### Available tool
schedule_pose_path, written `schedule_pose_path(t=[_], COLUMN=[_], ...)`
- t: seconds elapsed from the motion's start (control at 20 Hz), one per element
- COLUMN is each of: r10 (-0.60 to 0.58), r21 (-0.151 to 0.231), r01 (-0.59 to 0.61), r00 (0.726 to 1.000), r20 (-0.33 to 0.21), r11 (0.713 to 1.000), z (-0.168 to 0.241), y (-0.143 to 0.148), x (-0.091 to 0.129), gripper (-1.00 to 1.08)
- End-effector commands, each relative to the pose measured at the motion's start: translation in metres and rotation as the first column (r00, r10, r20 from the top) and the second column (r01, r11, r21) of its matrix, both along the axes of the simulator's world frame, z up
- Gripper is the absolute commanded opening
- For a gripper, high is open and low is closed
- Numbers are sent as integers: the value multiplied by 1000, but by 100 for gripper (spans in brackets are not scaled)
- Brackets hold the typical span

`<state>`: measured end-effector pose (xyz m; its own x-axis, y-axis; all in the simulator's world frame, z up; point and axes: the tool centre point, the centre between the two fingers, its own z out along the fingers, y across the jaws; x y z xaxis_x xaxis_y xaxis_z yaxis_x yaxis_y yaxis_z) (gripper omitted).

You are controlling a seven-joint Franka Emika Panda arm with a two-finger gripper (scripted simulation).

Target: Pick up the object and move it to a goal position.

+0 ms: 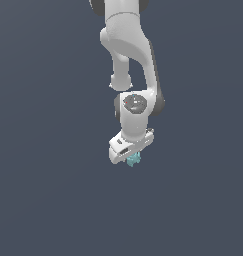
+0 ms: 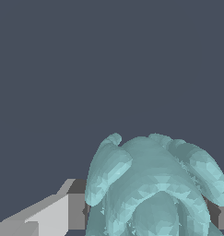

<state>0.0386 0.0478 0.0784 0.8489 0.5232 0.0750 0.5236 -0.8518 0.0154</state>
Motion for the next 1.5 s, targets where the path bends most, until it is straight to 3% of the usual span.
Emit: schedule_pose_path(t=[0.0, 0.7, 1.45], r10=[24, 176, 300], r21=[8, 46, 62], r01=[-25, -189, -343], r00=[999, 964, 883], r20=[28, 201, 361], r11=[1000, 981, 937], z=[15, 107, 193], y=[-9, -61, -112], x=[4, 28, 43], gripper=[-100, -100, -100])
